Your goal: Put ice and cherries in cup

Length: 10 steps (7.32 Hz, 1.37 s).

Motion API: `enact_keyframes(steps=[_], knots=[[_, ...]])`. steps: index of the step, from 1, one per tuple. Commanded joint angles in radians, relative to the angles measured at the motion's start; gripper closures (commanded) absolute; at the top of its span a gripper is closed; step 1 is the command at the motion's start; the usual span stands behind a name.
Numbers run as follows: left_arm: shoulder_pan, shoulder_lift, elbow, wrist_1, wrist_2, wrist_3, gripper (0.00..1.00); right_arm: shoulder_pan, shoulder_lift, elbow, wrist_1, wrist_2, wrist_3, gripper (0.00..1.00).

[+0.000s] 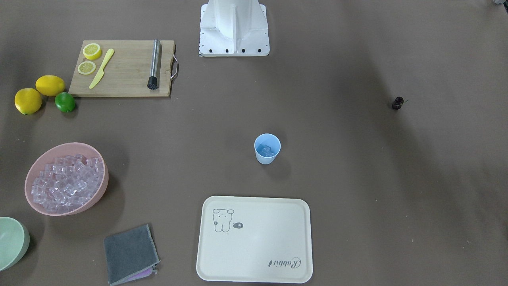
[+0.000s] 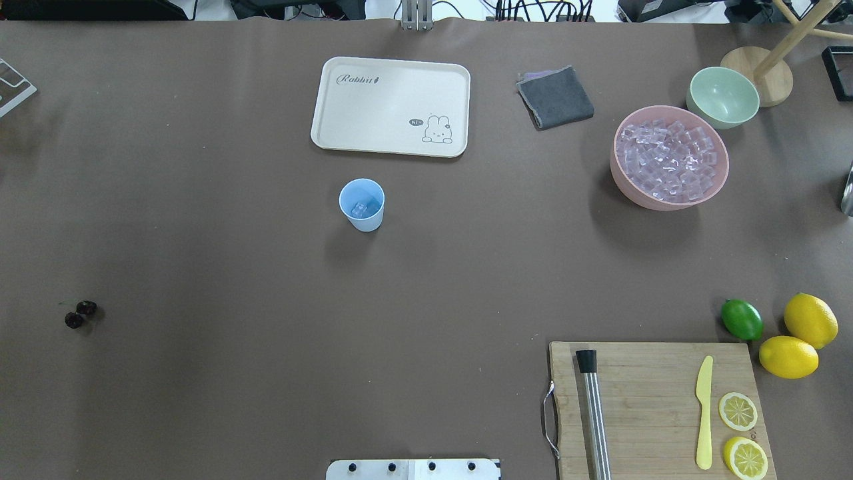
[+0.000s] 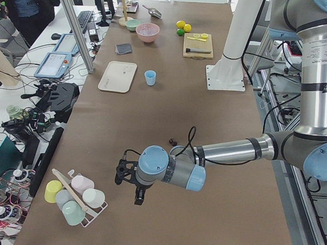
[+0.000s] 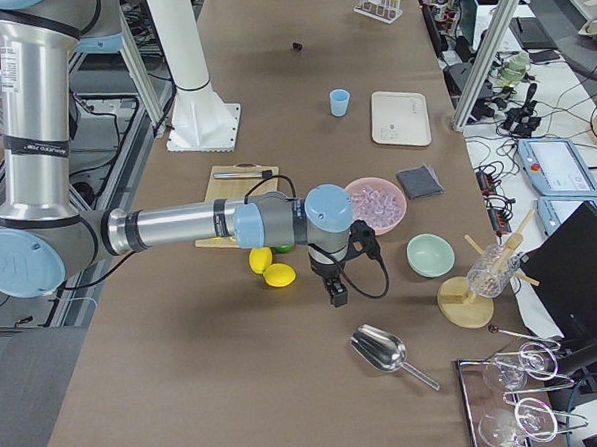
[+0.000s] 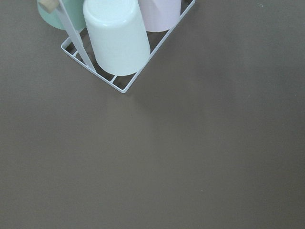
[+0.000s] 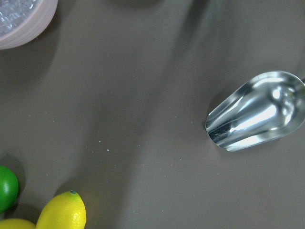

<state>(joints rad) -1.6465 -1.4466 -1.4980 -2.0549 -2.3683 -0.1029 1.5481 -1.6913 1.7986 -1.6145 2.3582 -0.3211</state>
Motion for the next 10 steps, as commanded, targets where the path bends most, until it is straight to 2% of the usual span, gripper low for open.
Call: enact_keyframes(steps=[1,3,5,7,8,9,10], knots=[[0.008,0.009,-0.005,-0.013,0.012,0.0,0.02,0.026,-0.008,-0.025,0.001,-0.023,-0.009,0.01],[0.03,0.009,-0.019,-0.01,0.007,-0.012,0.02,0.041,-0.014,-0.053,-0.002,-0.053,-0.004,0.01],[0.167,-0.042,-0.056,-0.013,0.011,-0.14,0.02,0.056,-0.016,-0.067,-0.007,-0.054,0.026,0.01],[0.288,-0.075,-0.071,-0.024,0.018,-0.175,0.02,0.105,-0.027,-0.055,0.002,-0.051,0.011,0.01],[0.372,-0.061,-0.114,-0.065,0.02,-0.245,0.02,0.107,-0.016,-0.045,0.001,-0.045,0.031,0.01],[0.436,-0.031,-0.132,-0.185,0.02,-0.365,0.02,0.106,0.017,-0.053,-0.005,-0.043,0.062,0.01],[0.53,-0.009,-0.137,-0.318,0.077,-0.527,0.02,0.106,0.021,-0.042,-0.007,-0.04,0.066,0.01]])
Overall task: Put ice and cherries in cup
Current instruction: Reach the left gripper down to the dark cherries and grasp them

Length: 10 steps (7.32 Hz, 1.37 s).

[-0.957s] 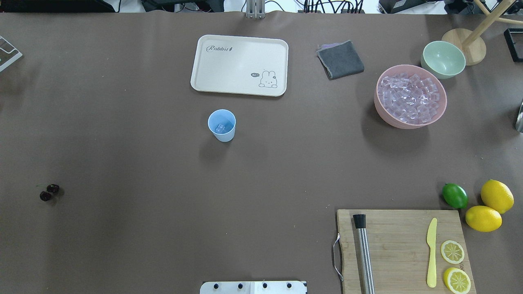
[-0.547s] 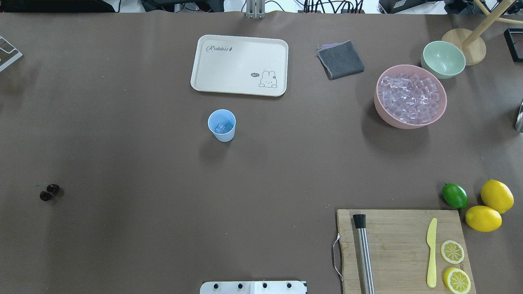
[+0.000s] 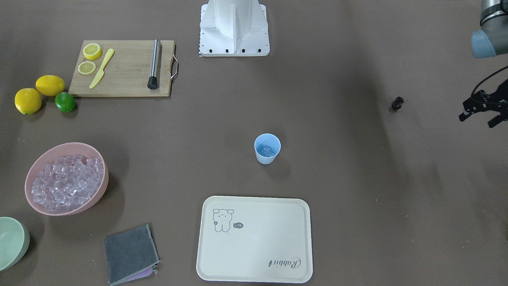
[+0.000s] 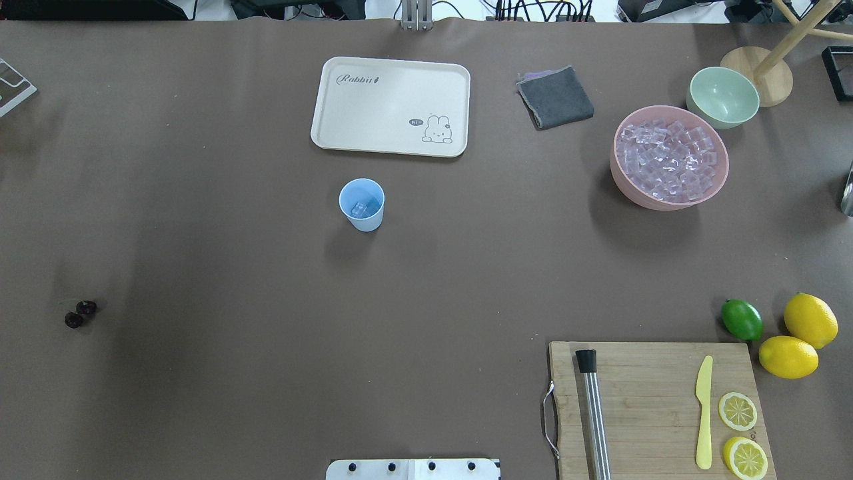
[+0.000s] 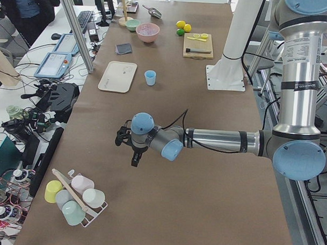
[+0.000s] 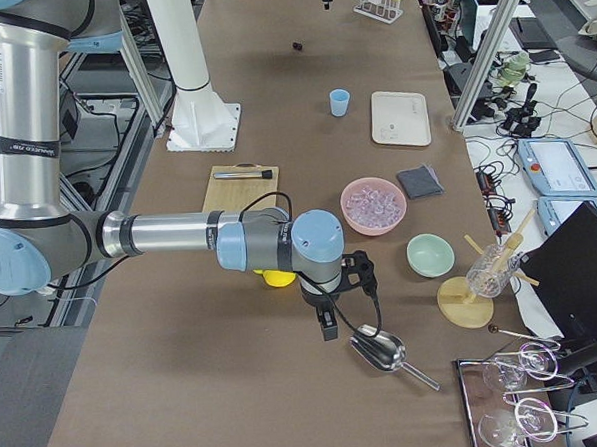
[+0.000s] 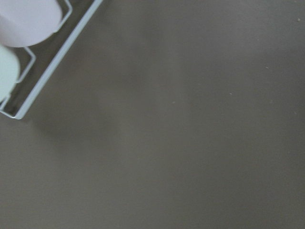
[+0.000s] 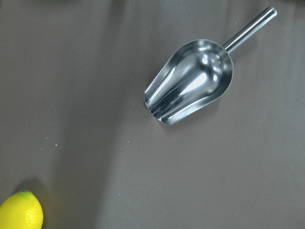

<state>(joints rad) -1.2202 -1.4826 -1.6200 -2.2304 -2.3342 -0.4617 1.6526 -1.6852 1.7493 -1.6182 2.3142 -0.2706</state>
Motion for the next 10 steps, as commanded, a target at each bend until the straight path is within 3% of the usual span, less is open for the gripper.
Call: enact_keyframes(steps=[1,2,3,4,8,9,10], knots=[[0.208,0.037,-0.021,-0.191,0.137,-0.267,0.02,0.001,0.016,-0.002,-0.005,0.002,0.024,0.01],[0.297,0.045,-0.023,-0.192,0.244,-0.281,0.02,0.001,0.016,-0.007,-0.003,0.007,0.075,0.01],[0.341,0.06,-0.021,-0.195,0.275,-0.294,0.02,0.001,0.015,-0.007,-0.003,0.019,0.085,0.01],[0.343,0.086,-0.029,-0.245,0.27,-0.302,0.02,0.0,0.015,-0.01,0.0,0.071,0.124,0.01],[0.41,0.143,-0.023,-0.366,0.259,-0.351,0.03,-0.014,0.035,0.0,0.001,0.06,0.151,0.01],[0.433,0.162,-0.024,-0.392,0.262,-0.359,0.17,-0.016,0.035,-0.002,0.001,0.06,0.151,0.01],[0.467,0.16,-0.021,-0.393,0.271,-0.362,0.43,-0.016,0.035,-0.005,0.001,0.06,0.151,0.01]])
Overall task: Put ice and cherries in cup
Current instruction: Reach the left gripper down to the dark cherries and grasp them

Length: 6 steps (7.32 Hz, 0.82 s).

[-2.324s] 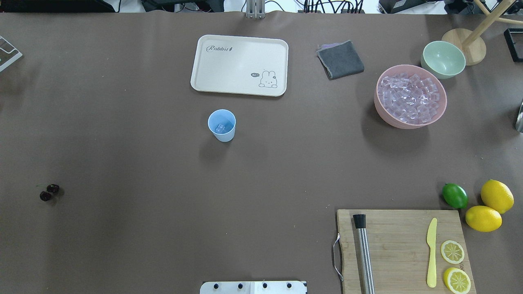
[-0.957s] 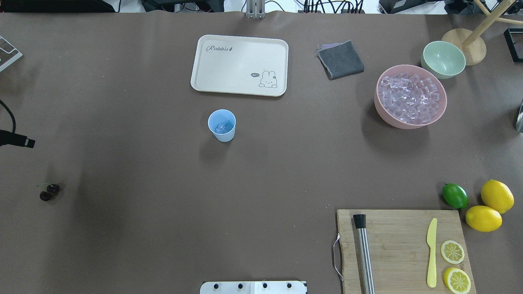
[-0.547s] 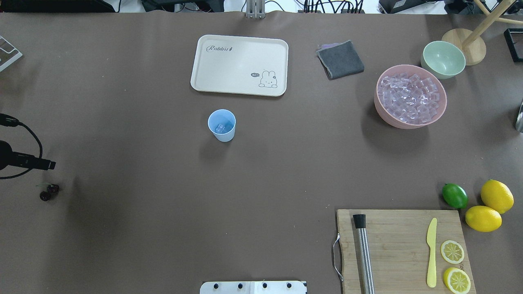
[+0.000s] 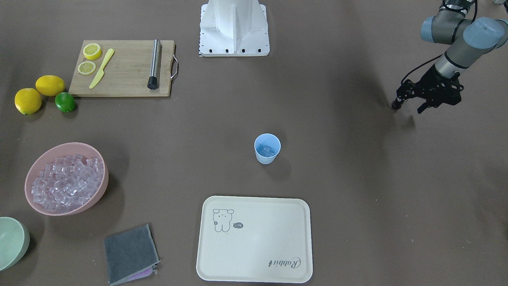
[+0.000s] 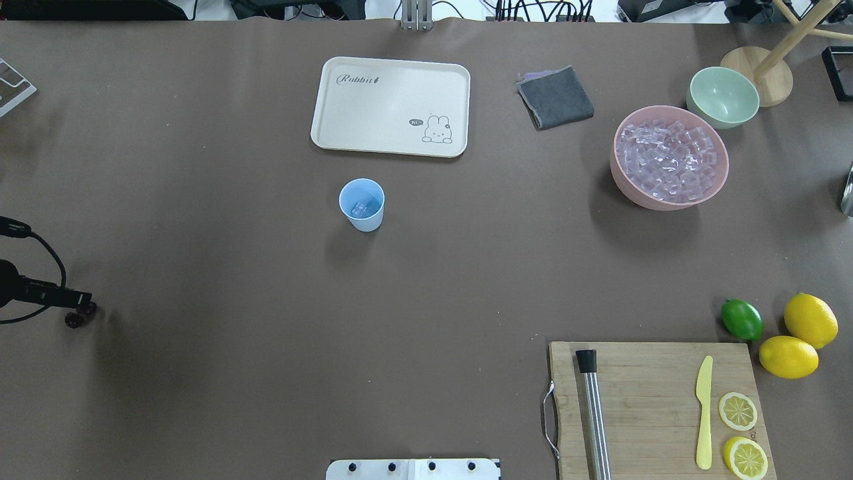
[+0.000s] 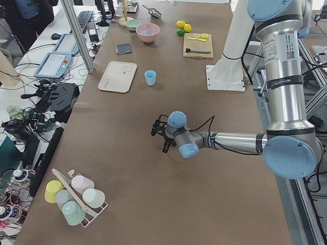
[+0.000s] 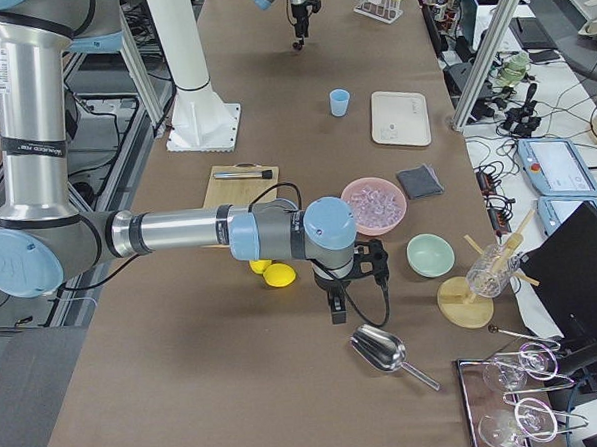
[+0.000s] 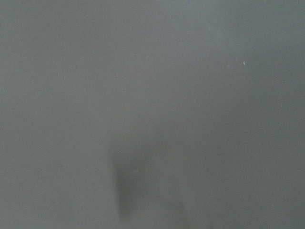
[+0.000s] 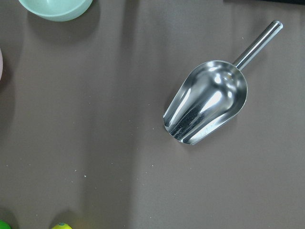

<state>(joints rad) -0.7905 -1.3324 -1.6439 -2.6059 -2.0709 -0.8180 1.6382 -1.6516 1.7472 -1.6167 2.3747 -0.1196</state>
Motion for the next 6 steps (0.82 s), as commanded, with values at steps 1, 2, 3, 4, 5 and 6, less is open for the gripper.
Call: enact_keyframes(steps=[1,2,3,4,5,6], knots=[[0.043,0.002,0.0,-0.017,0.009,-0.012,0.61,-0.001,0.0,-0.002,-0.005,0.001,0.001,0.01],[0.048,0.001,-0.005,-0.019,0.009,-0.012,0.69,-0.001,-0.002,-0.002,-0.005,0.001,0.001,0.01],[0.047,0.001,-0.011,-0.019,0.009,-0.01,0.71,0.0,-0.004,0.002,-0.005,0.001,0.003,0.01],[0.047,-0.002,-0.013,-0.017,0.008,-0.01,0.71,0.0,-0.011,0.005,-0.005,0.001,0.003,0.01],[0.045,-0.002,-0.028,-0.016,0.0,-0.006,0.71,0.0,-0.01,0.006,-0.006,0.001,0.003,0.01],[0.033,-0.005,-0.052,-0.001,-0.055,-0.007,0.71,0.0,-0.005,0.008,-0.006,0.001,0.003,0.01]])
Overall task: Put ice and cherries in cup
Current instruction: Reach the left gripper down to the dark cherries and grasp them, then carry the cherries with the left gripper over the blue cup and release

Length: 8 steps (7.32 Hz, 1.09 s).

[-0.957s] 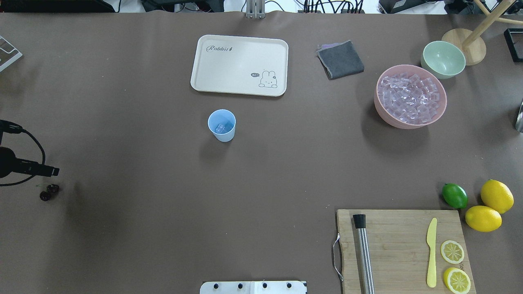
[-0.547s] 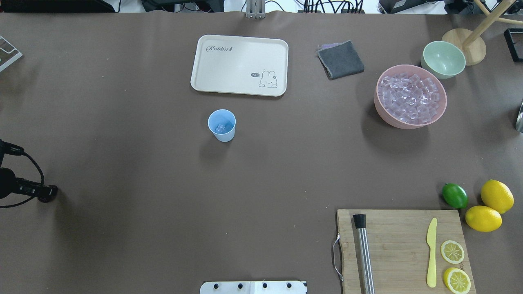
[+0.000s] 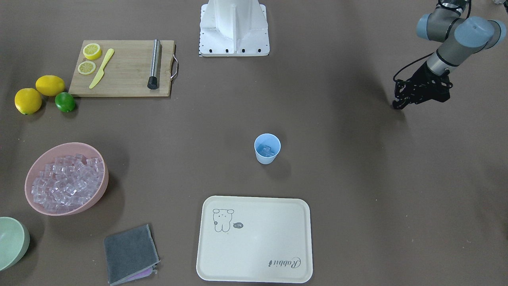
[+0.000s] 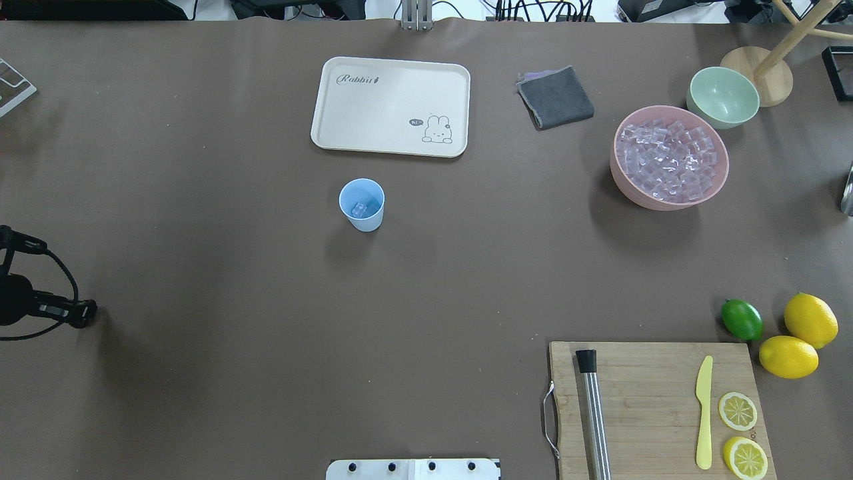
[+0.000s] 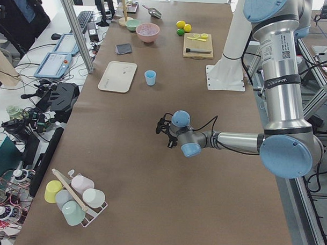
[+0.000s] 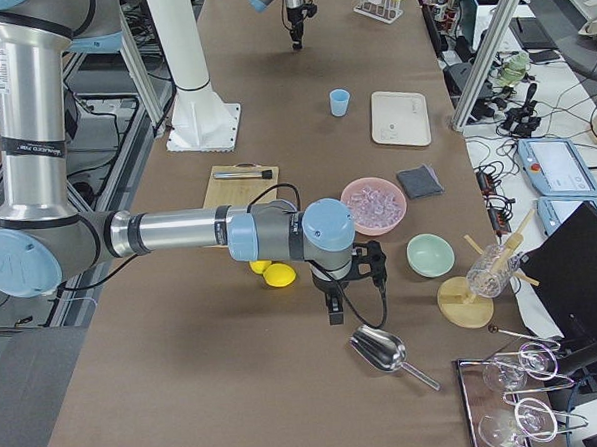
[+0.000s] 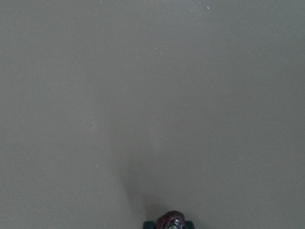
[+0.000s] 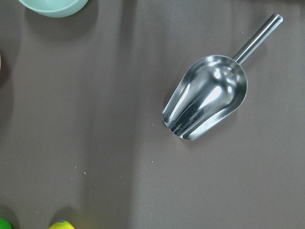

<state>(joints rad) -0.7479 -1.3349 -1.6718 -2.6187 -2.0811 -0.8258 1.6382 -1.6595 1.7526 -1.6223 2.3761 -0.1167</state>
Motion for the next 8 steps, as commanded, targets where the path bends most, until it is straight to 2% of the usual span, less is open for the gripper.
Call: enact_keyframes(steps=[1,2,3,5,6,8], knots=[[-0.075,-0.05,-0.041,0.099,-0.113,0.001,0.71,0.0,0.003,0.002,0.001,0.0,0.0,0.01],[-0.158,-0.201,-0.043,0.258,-0.147,0.002,0.7,0.0,0.004,0.005,0.001,0.0,0.0,0.01],[-0.174,-0.346,-0.048,0.417,-0.137,-0.006,0.7,0.0,0.006,0.01,0.001,0.003,0.0,0.01],[-0.177,-0.638,-0.086,0.871,-0.03,-0.007,0.7,0.0,0.006,0.01,0.001,0.008,0.0,0.01],[-0.171,-0.733,-0.089,0.981,0.005,-0.013,0.7,0.0,0.0,0.015,0.001,0.011,0.0,0.01],[-0.053,-0.87,-0.074,0.993,0.123,-0.161,0.7,-0.001,0.0,0.024,-0.001,0.011,0.005,0.01]])
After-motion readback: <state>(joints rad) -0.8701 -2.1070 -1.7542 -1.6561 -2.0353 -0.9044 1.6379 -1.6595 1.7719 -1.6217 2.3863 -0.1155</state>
